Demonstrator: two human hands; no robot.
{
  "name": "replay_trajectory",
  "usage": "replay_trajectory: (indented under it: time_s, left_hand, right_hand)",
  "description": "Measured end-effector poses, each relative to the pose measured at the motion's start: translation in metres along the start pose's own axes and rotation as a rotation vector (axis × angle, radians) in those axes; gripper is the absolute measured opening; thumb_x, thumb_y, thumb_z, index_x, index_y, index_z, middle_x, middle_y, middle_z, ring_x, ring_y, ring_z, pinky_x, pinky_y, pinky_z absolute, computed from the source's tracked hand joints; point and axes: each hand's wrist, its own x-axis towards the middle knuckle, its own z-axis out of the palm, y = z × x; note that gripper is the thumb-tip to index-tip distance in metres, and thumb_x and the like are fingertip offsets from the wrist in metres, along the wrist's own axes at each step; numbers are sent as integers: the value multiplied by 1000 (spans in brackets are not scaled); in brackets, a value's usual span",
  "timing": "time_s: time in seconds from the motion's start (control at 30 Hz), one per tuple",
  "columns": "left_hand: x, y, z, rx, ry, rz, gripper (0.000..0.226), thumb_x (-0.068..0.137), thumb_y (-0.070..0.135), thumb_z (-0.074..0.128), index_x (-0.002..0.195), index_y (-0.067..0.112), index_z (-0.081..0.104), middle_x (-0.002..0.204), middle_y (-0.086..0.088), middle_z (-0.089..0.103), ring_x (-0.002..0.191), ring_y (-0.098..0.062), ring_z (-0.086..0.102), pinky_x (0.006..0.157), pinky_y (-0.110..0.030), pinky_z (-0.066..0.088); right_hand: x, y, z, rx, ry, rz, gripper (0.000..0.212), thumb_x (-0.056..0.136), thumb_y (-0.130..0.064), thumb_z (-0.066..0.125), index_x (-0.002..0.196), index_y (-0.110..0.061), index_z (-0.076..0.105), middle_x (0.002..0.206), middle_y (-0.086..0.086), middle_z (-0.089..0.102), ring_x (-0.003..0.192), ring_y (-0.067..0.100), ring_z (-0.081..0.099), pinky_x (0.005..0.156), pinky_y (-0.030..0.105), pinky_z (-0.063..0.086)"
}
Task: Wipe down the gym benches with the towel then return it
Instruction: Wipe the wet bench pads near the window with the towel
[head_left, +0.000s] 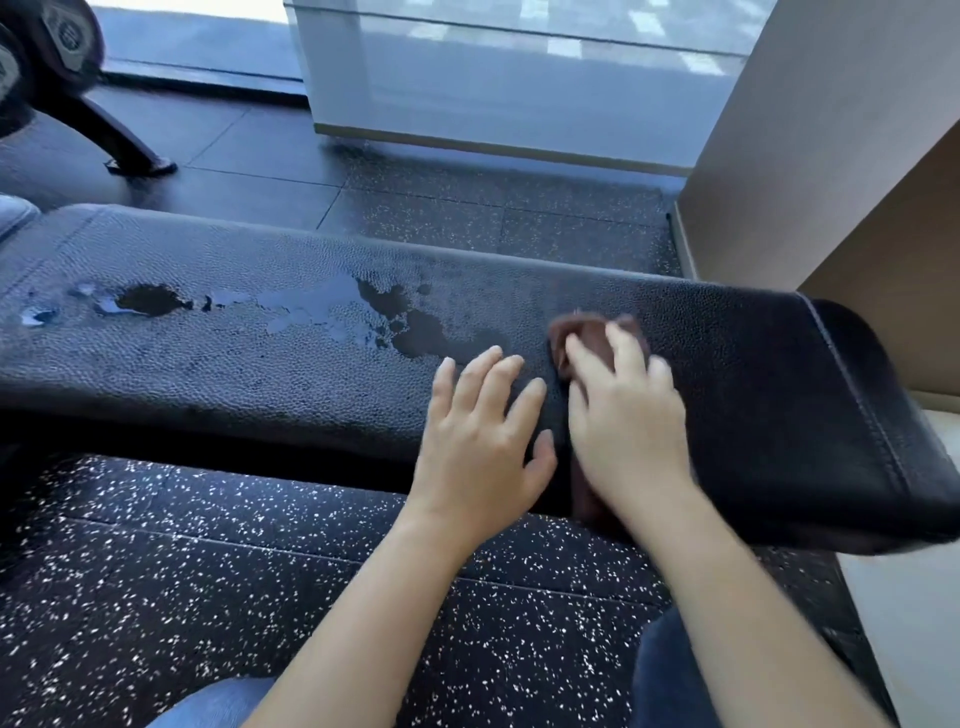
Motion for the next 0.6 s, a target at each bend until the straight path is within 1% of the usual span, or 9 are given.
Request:
replay_trajectory:
  time_s: [0.07, 0.1, 0.17, 0.23, 0.3, 0.4, 0.5, 0.53, 0.6]
  left_hand:
    - [-2, -11, -2, 25, -7, -31, 42, 79, 31, 47, 104, 5, 68, 114, -17, 62, 115, -35, 54, 100, -56, 33]
    - [-2, -14, -3, 21, -10, -49, 43, 79, 32, 47, 104, 5, 68, 114, -17, 62, 115, -36, 54, 100, -57, 33]
    - [-3, -17, -4, 23, -9, -54, 43, 79, 33, 47, 104, 4, 68, 113, -18, 63, 113, -36, 55, 99, -59, 34]
    - [-4, -18, -5, 35, -5, -31, 42, 80, 33, 48, 103, 5, 69, 113, -17, 63, 113, -35, 55, 98, -58, 34]
    - [-6, -23, -8, 53, 0, -22, 41, 80, 33, 48, 103, 6, 69, 113, -15, 63, 113, -34, 55, 99, -57, 34]
    - [-8, -36, -14, 48, 0, -58, 42, 81, 33, 47, 103, 7, 69, 114, -14, 63, 113, -34, 55, 101, -56, 32]
    - [-8, -40, -13, 39, -8, -52, 42, 81, 33, 46, 103, 6, 69, 114, -14, 63, 113, -34, 55, 100, -58, 32]
    - [-8, -40, -11, 34, -16, -38, 42, 81, 33, 46, 103, 6, 69, 114, -14, 64, 113, -33, 55, 100, -58, 32]
    - [-6, -41, -9, 25, -27, -24, 41, 81, 33, 46, 103, 6, 69, 114, -14, 64, 113, -33, 56, 100, -59, 33]
  right_hand:
    - [-33, -8, -4, 38, 43, 19, 41, 82, -18, 64, 122, -21, 60, 134, 17, 49, 97, 41, 53, 76, 46, 48]
    - [-34, -10, -2, 25, 50, 39, 41, 82, -18, 64, 122, -21, 60, 134, 17, 49, 97, 41, 53, 77, 47, 47]
    - [-7, -11, 4, -38, 14, 33, 43, 89, -21, 52, 132, -25, 49, 144, 15, 37, 109, 40, 44, 89, 46, 41]
    - [46, -8, 13, -39, -62, 41, 43, 94, -23, 40, 136, -28, 40, 149, 11, 26, 119, 39, 35, 99, 45, 32]
    - [98, -9, 14, -5, -171, 108, 40, 95, -19, 35, 134, -24, 42, 147, 13, 26, 123, 39, 31, 103, 45, 28]
    - [125, -14, 15, -33, -191, 197, 38, 95, -17, 33, 131, -19, 44, 144, 15, 29, 123, 40, 31, 103, 46, 27]
    - [73, -20, 15, -70, -95, 127, 41, 94, -21, 37, 135, -23, 40, 145, 14, 29, 118, 39, 36, 98, 46, 33]
    - [44, -23, 14, -66, -37, 86, 42, 92, -21, 43, 134, -24, 43, 144, 14, 32, 113, 39, 41, 94, 46, 37]
    - [-10, -33, 7, -33, 36, 29, 42, 84, -18, 59, 126, -22, 55, 136, 17, 46, 98, 41, 51, 81, 46, 46]
